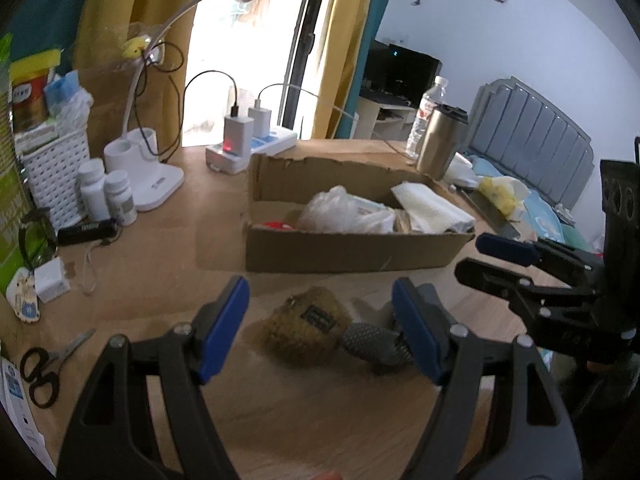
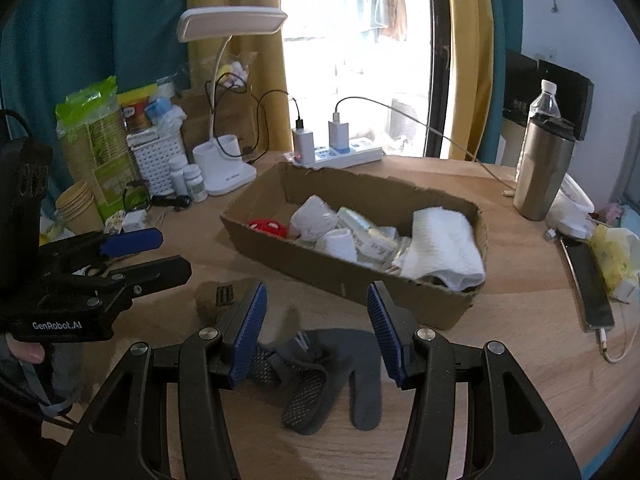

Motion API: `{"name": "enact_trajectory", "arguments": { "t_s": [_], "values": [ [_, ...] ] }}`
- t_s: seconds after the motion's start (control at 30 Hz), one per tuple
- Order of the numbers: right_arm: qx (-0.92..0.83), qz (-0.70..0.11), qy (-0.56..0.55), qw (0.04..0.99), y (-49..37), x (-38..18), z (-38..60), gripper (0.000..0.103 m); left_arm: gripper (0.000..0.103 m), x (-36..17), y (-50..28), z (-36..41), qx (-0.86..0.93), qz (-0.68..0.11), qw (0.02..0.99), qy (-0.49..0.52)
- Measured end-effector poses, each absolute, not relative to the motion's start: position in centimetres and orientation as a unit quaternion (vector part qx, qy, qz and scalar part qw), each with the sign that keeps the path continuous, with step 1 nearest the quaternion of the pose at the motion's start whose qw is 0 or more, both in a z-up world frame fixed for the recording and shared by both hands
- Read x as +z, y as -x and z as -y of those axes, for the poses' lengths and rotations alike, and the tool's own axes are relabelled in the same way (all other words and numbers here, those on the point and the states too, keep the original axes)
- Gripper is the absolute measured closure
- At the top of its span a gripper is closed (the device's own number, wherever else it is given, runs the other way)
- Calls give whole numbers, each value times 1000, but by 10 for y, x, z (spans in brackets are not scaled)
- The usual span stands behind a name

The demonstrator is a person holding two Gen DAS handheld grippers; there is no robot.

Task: Organize soft objects
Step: 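Grasp the grey dotted gloves with the right tool while the left tool grasps the brown fuzzy pouch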

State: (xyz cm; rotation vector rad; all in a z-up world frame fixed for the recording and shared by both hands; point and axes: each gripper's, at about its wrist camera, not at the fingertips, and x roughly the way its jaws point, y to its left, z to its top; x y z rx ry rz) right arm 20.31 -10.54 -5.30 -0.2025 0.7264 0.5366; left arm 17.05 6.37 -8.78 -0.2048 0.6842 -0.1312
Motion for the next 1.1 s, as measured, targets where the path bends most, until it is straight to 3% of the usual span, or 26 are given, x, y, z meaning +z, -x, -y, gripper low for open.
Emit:
{"name": "enact_trajectory", "arguments": {
  "t_s": [0.73,0.9,1.1],
  "values": [
    [254,-418,102,866,-209,-110,88,48,27,-130,-156,-85,-33,-371,920,120],
    [246,-431,103,862,-210,-122,93,38,27,-134,-159,-82,-37,-377,918,120],
    [244,-441,110,857,-215,-134,90,35,27,-137,-161,-79,-38,-382,916,117]
  ]
}}
